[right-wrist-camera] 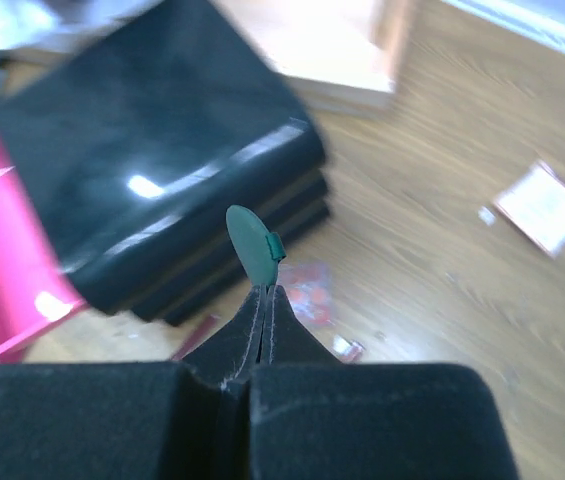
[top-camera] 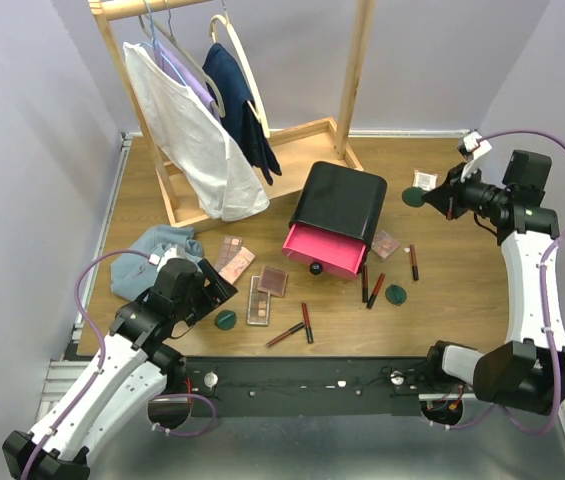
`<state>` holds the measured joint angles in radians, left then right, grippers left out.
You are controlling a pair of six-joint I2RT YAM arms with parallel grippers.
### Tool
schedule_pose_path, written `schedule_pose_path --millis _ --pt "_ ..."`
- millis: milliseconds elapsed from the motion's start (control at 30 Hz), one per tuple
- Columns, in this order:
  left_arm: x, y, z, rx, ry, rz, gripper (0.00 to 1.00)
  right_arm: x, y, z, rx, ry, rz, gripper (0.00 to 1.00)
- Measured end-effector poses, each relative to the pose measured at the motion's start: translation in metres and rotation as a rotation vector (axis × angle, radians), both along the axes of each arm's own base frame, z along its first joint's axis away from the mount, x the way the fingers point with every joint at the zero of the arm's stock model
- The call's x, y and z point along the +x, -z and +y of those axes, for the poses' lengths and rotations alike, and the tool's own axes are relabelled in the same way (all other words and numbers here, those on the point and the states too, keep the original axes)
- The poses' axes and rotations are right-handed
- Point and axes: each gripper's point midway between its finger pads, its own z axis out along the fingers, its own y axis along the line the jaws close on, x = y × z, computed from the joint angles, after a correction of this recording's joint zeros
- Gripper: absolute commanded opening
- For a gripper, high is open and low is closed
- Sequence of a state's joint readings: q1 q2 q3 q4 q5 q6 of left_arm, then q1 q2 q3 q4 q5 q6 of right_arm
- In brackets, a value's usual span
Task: Organize the makeup
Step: Pick up the makeup tool from the center of the board, then place the makeup tool in the drawer.
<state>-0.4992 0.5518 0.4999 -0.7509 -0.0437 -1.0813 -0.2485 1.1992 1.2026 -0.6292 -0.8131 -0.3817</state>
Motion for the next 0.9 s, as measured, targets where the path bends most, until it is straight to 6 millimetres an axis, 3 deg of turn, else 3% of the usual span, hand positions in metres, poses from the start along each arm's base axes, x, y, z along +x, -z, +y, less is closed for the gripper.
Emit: schedule_pose_path --millis 400,567,700,900 --pt "0.003 -0.009 0.004 -0.022 -0.042 -0.045 0.91 -0.055 -0.036 0.079 0.113 -0.39 -0.118 0.01" --pt "0.001 -0.009 0.005 -0.025 -0.049 -0.046 0.91 -0.08 -0.035 0.129 0.118 -0.583 -0.115 0.01" --pt "0.001 -0.009 0.006 -0.027 -0.053 -0.045 0.91 -0.091 -0.033 0.151 0.117 -0.668 -0.114 0.01" --pt "0.0 -0.009 0.008 -0.026 -0.064 -0.045 0.91 -0.103 -0.012 0.184 0.069 -0.796 -0.088 0.01"
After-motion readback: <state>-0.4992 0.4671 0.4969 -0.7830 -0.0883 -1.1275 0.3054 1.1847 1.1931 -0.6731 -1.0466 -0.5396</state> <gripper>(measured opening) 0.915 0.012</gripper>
